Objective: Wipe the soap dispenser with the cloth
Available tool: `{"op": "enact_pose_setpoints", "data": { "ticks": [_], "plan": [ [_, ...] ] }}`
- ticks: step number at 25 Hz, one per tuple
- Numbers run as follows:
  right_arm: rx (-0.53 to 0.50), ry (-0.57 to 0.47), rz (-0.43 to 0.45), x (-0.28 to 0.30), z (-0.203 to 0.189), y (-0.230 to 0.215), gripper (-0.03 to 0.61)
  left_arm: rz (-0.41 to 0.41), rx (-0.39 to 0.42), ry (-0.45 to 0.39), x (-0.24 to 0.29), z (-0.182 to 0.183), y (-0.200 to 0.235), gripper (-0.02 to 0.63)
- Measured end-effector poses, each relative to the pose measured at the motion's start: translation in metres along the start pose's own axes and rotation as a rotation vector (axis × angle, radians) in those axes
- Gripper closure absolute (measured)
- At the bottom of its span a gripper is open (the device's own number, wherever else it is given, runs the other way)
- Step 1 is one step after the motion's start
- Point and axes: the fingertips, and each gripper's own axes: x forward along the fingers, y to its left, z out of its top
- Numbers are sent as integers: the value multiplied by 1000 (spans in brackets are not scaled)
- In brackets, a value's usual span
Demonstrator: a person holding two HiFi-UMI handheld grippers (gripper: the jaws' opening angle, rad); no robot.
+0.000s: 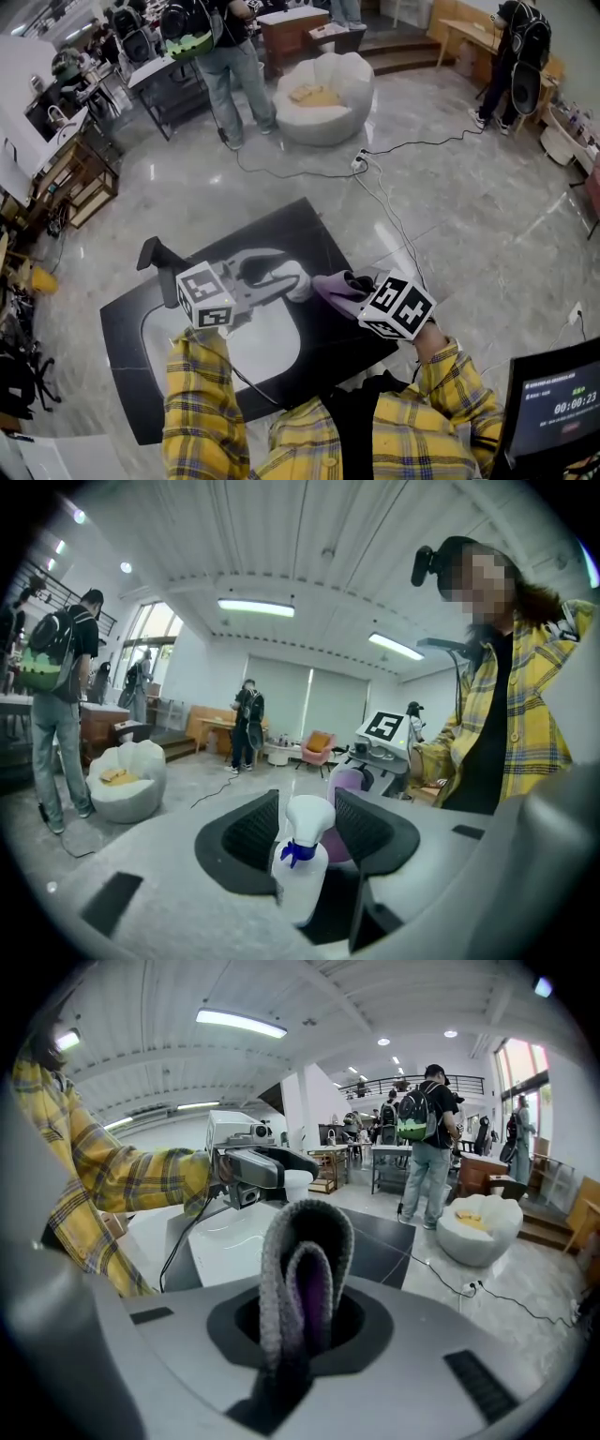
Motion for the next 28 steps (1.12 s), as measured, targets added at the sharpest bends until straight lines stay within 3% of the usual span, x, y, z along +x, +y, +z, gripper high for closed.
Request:
{"op": "enact_pose_setpoints", "data": {
  "ticks": [5, 13, 16, 24, 28],
  "plan": [
    [-1, -46, -40, -6, 8, -3, 531, 71, -8, -68, -12, 9, 3, 426],
    [-63, -171, -108, -15, 33, -11, 531, 417, -26, -168, -38, 34, 14, 428],
    [-120, -206, -108, -15, 43, -9, 531, 502, -53, -200, -35, 46, 9, 433],
    [-183, -291, -56, -13, 52, 2, 531, 705, -77, -168, -23, 39, 11, 552],
    [-187, -300, -12, -1, 45, 14, 531, 750, -66, -125, -20, 26, 6, 557]
  ]
}}
